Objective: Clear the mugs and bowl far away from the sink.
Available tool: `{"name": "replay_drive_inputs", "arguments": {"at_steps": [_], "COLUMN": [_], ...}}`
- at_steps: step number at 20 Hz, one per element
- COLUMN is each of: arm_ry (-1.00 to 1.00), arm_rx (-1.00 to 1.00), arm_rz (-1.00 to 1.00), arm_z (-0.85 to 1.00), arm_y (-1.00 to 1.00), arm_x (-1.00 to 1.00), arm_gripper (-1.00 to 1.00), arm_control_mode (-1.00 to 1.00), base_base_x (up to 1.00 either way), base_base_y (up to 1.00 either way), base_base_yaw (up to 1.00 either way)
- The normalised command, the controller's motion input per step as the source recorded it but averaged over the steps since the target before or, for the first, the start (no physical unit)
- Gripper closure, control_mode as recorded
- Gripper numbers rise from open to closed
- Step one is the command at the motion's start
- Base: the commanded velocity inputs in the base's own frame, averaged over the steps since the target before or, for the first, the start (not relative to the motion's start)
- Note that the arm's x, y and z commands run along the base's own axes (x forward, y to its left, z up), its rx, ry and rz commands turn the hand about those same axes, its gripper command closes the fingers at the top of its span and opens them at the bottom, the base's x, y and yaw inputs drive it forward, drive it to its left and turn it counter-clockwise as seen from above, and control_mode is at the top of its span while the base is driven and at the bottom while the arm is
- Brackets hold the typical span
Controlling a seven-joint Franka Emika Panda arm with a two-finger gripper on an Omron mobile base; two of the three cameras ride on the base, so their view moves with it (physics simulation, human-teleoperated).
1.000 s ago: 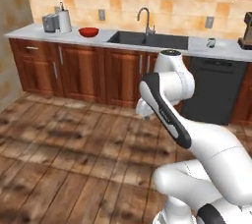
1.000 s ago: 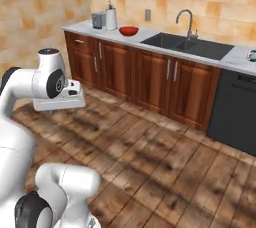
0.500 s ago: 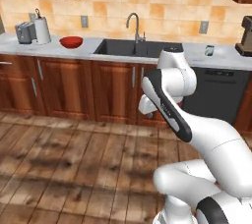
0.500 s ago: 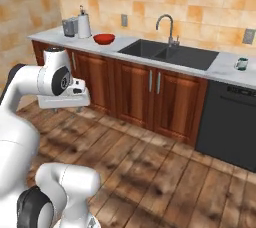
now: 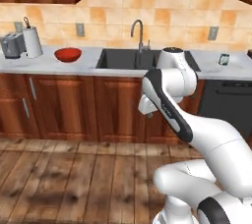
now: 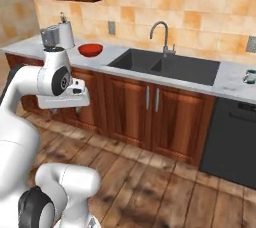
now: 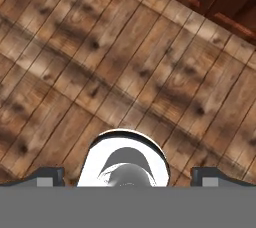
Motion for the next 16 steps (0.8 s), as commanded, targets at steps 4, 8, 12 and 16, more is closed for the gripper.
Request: {"name": "replay_drive_inputs", "arguments": {"at_steps": [4, 8, 12, 16], "arm_ry": [0.0, 0.0, 0.0, 0.0], "arm_rx": [0.0, 0.0, 0.0, 0.0], "arm_rz": [0.0, 0.0, 0.0, 0.0], "arm_z": [0.0, 0.0, 0.0, 0.0], "arm_y": [0.0, 0.0, 0.0, 0.0], "arm_x": [0.0, 0.0, 0.0, 0.0], "arm_gripper": [-1.0, -1.0, -1.0, -1.0], "arm_control_mode": [1.0, 1.0, 1.0, 1.0], "base_base_x": [1.0, 1.0, 1.0, 1.0], "base_base_y": [0.6, 0.61, 0.61, 0.2], "base_base_yaw": [-0.2, -0.06, -0.01, -0.01]}}
